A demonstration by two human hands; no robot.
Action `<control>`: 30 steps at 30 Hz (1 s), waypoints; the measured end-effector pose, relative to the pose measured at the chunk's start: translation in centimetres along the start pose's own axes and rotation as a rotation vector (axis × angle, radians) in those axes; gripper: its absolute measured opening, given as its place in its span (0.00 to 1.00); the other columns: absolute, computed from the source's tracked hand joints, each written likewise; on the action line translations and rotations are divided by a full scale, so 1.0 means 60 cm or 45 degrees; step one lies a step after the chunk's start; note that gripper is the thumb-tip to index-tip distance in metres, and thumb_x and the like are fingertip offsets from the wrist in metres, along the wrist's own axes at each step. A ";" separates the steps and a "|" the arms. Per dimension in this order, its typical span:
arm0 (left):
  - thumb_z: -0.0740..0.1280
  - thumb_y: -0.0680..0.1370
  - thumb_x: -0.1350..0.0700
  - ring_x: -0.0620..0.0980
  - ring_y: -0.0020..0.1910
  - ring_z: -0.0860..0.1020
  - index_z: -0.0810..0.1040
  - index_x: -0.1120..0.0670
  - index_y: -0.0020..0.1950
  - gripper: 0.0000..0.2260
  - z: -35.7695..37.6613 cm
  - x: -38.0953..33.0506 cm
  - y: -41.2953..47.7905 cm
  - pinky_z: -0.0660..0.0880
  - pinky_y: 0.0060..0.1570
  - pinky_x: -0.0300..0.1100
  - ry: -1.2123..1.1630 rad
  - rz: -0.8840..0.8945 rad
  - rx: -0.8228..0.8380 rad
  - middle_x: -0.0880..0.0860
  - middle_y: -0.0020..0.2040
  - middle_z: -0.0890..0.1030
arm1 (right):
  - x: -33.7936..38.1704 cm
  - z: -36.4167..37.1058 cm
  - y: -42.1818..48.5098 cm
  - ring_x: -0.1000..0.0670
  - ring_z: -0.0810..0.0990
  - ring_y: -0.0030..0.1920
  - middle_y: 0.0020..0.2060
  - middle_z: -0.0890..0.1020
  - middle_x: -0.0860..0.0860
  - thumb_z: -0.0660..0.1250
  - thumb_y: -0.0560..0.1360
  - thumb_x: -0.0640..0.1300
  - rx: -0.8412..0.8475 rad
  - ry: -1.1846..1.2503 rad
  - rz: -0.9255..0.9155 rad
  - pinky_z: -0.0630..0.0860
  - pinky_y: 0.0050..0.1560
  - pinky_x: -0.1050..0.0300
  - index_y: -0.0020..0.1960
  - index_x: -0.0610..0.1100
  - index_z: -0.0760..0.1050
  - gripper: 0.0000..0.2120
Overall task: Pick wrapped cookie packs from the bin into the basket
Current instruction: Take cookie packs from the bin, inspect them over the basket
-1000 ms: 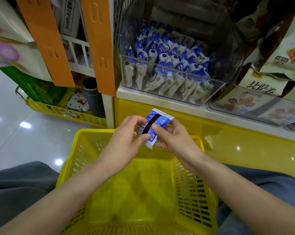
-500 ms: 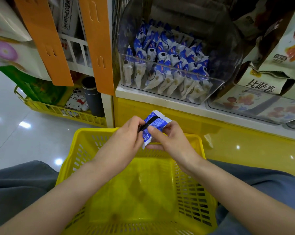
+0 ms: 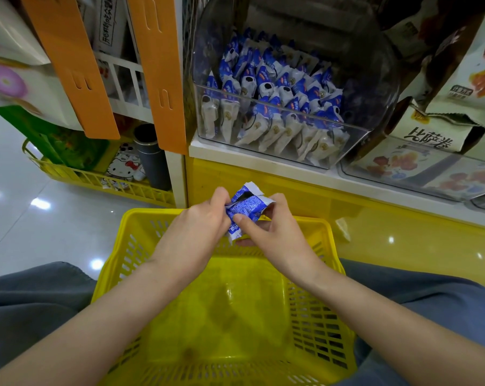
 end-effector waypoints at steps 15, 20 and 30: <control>0.57 0.80 0.54 0.56 0.41 0.75 0.72 0.59 0.51 0.09 -0.008 -0.009 -0.002 0.71 0.36 0.49 0.075 0.077 -0.034 0.54 0.47 0.76 | -0.008 -0.001 -0.007 0.50 0.80 0.41 0.41 0.79 0.48 0.70 0.72 0.44 0.016 -0.591 -0.226 0.75 0.38 0.52 0.48 0.42 0.61 0.17; 0.56 0.80 0.54 0.56 0.36 0.73 0.70 0.58 0.45 0.09 -0.006 -0.006 -0.001 0.68 0.32 0.48 0.054 0.139 -0.059 0.54 0.40 0.74 | -0.011 0.001 -0.011 0.52 0.79 0.38 0.41 0.80 0.48 0.70 0.71 0.42 0.047 -0.622 -0.268 0.75 0.37 0.54 0.49 0.41 0.62 0.17; 0.60 0.79 0.56 0.45 0.54 0.75 0.69 0.52 0.65 0.14 0.022 0.009 0.002 0.73 0.54 0.41 -0.398 -0.025 -0.005 0.48 0.59 0.75 | -0.003 -0.010 0.010 0.53 0.82 0.35 0.47 0.78 0.49 0.66 0.75 0.39 -0.038 -0.007 -0.035 0.81 0.32 0.56 0.53 0.40 0.65 0.12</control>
Point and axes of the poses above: each hand's wrist, its own y-axis towards the middle knuckle, its own z-axis out of the palm, x = y × z, the point moved 2 cm from there along y, towards the middle knuckle
